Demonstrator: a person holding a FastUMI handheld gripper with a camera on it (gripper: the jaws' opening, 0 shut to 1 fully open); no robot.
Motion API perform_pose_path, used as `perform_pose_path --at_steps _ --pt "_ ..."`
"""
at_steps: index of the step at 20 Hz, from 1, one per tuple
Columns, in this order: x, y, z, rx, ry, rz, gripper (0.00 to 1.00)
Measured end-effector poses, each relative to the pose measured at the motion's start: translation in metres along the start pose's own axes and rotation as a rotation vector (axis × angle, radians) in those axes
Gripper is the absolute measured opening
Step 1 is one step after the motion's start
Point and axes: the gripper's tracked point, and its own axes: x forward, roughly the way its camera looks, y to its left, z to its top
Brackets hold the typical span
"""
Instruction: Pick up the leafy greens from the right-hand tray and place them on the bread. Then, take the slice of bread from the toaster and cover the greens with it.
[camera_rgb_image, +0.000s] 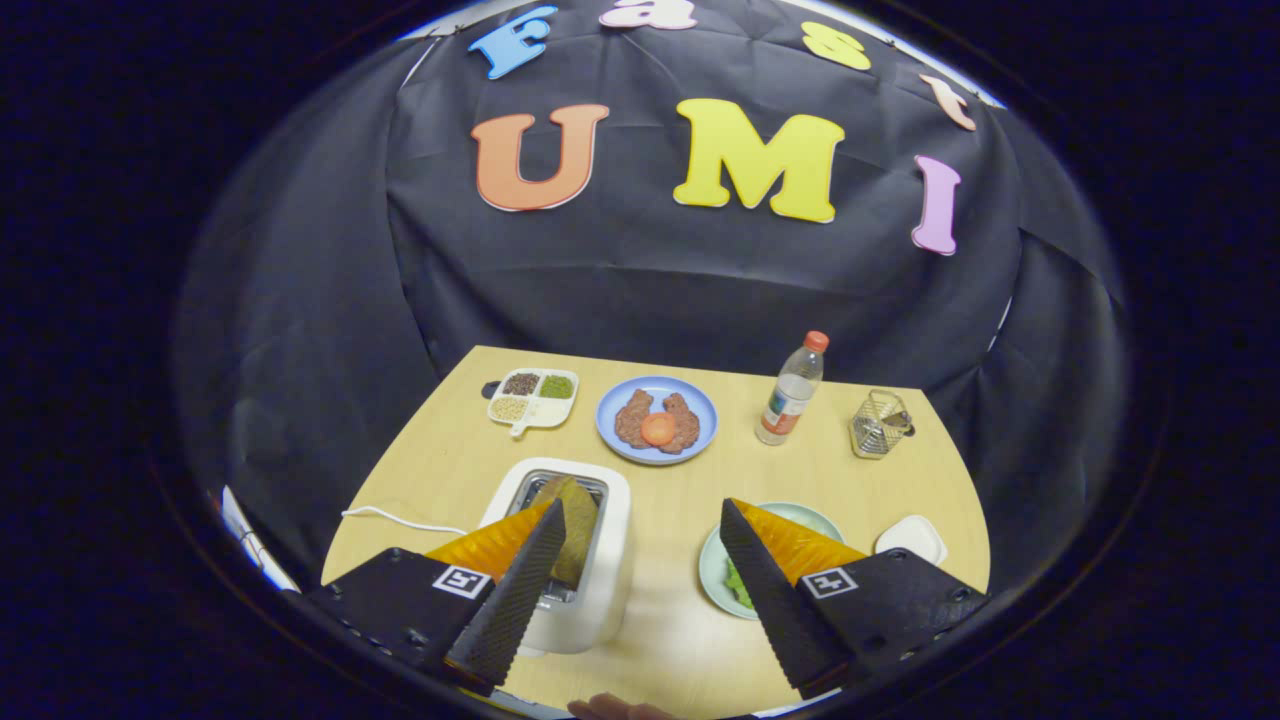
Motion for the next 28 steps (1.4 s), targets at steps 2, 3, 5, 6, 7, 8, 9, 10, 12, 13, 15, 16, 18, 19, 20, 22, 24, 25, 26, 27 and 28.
perform_pose_path --at_steps 2,3,5,6,7,8,9,10,12,13,15,16,18,19,20,22,24,25,26,27,28 --pt "0.012 0.014 -0.003 -0.004 0.022 -0.001 0.97" --pt "0.021 0.021 -0.007 -0.004 0.041 -0.003 0.97" --pt "0.035 0.032 -0.011 0.0 0.066 -0.009 0.96" --pt "0.043 0.037 -0.013 -0.001 0.075 -0.016 0.95" --pt "0.048 0.041 -0.019 -0.003 0.09 -0.024 0.93" --pt "0.055 0.044 -0.024 -0.003 0.107 -0.027 0.92" --pt "0.061 0.047 -0.028 -0.004 0.126 -0.031 0.91" --pt "0.064 0.048 -0.031 -0.004 0.142 -0.04 0.9" --pt "0.072 0.047 -0.034 -0.008 0.153 -0.062 0.85" --pt "0.073 0.048 -0.037 -0.006 0.159 -0.064 0.77" --pt "0.076 0.045 -0.038 -0.004 0.17 -0.085 0.6" --pt "0.077 0.047 -0.04 -0.002 0.179 -0.084 0.51" --pt "0.077 0.049 -0.044 -0.008 0.203 -0.074 0.33" --pt "0.08 0.048 -0.045 -0.006 0.212 -0.082 0.27" --pt "0.079 0.047 -0.047 -0.008 0.219 -0.089 0.21" --pt "0.075 0.047 -0.044 -0.014 0.216 -0.081 0.18" --pt "0.07 0.052 -0.041 -0.001 0.202 -0.044 0.14" --pt "0.066 0.05 -0.04 -0.01 0.201 -0.05 0.14" --pt "0.061 0.048 -0.037 -0.019 0.202 -0.045 0.14" --pt "0.055 0.048 -0.032 -0.019 0.195 -0.038 0.14" --pt "0.049 0.047 -0.026 -0.017 0.182 -0.036 0.14"
